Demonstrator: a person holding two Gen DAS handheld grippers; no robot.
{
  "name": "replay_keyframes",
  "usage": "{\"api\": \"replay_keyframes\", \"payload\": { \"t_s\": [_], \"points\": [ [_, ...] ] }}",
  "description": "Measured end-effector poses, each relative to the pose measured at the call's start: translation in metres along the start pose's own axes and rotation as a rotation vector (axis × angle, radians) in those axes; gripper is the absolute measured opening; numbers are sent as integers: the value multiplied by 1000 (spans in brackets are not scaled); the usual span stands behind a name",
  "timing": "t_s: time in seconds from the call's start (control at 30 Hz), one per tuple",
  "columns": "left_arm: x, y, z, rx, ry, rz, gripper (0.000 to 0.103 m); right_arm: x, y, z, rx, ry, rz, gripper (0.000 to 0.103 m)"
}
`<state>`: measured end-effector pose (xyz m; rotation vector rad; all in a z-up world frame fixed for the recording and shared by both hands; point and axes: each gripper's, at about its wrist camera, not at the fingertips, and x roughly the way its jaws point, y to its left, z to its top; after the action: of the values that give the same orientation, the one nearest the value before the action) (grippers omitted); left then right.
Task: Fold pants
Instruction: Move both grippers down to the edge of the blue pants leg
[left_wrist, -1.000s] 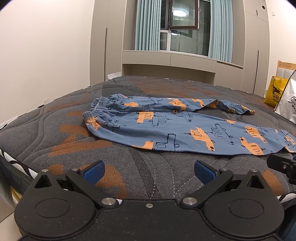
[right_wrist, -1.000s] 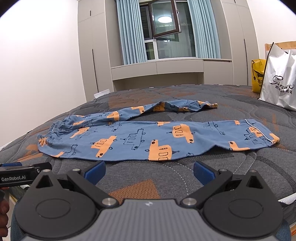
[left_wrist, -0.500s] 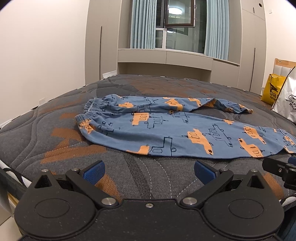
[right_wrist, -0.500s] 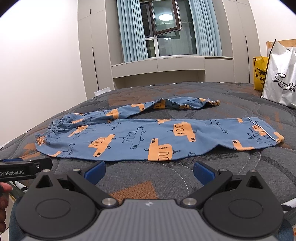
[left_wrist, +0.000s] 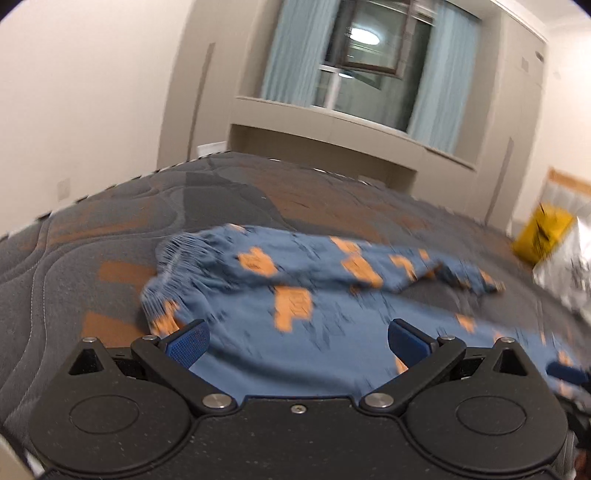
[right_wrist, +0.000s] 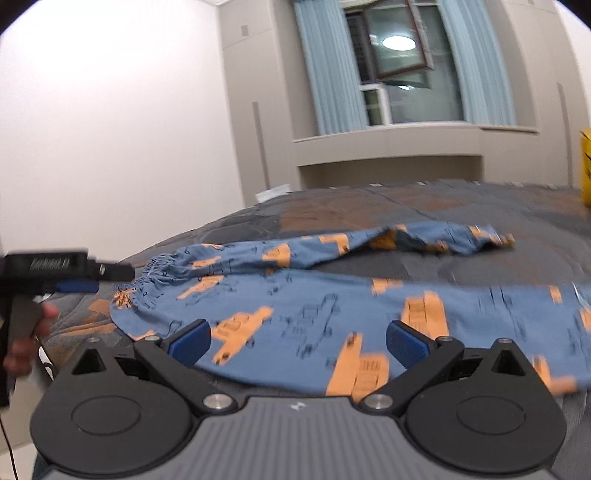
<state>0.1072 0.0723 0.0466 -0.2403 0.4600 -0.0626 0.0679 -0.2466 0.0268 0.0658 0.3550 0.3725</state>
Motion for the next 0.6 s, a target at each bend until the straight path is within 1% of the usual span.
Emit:
{"api": "replay_keyframes", "payload": {
  "t_s": [0.07,0.2,0.23,0.27,0.33,0.4,0.43,0.47,0.53,0.6],
  "points": [
    [16,20,14,-117,14,-28,103,6,-4,12,-37,-7,24,103],
    [42,59,24,-411,6,-171,102,23,-19,35,-67,-35,81,103],
    [48,65,25,-469,-6,-200,102,27,-23,40,-69,-39,100,103],
    [54,67,28,-498,-20,-210,102,32,-26,46,-74,-37,112,103],
    [62,68,31,-527,-77,-220,102,42,-30,58,-91,-31,128,103],
    [66,71,34,-592,-182,-228,102,54,-34,72,-104,-25,139,103],
    [68,72,36,-627,-213,-235,102,63,-38,79,-104,-16,141,103],
    [74,75,45,-636,-210,-253,102,72,-43,87,-108,2,146,103],
    [84,78,67,-573,-178,-270,102,92,-53,103,-141,40,155,103],
    [94,76,88,-470,-190,-189,102,115,-62,119,-199,59,130,103]
  ]
}}
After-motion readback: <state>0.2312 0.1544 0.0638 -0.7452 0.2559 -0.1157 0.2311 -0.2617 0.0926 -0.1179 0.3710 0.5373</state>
